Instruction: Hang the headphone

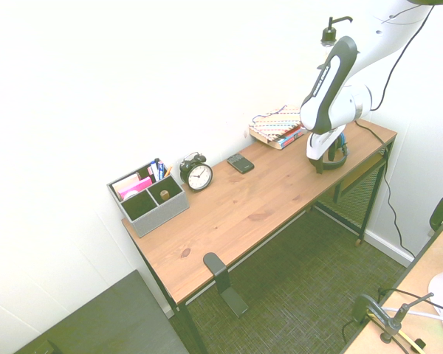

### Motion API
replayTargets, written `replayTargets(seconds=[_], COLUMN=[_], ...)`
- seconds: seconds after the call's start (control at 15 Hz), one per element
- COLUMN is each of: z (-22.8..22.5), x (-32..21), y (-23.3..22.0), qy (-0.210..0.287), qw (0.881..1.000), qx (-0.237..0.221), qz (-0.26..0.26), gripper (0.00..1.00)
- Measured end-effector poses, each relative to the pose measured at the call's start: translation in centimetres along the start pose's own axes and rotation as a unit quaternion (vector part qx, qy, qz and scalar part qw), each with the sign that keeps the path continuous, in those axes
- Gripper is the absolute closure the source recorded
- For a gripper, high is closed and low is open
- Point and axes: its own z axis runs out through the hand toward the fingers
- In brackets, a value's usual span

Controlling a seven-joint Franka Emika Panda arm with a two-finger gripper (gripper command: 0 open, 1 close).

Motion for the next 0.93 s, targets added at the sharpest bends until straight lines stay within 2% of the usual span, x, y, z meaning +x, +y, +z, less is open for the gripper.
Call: replayTargets(seconds=[0.73,0.93], z=[0.5,0.1], x=[-0.7,-1.2], y=[-0.7,-1.0], qy=[-0.008,-0.034], qw=[1.000,0.997], qx=[0.006,-0.007], qz=[0.012,0.068], gripper=[1.00,1.00])
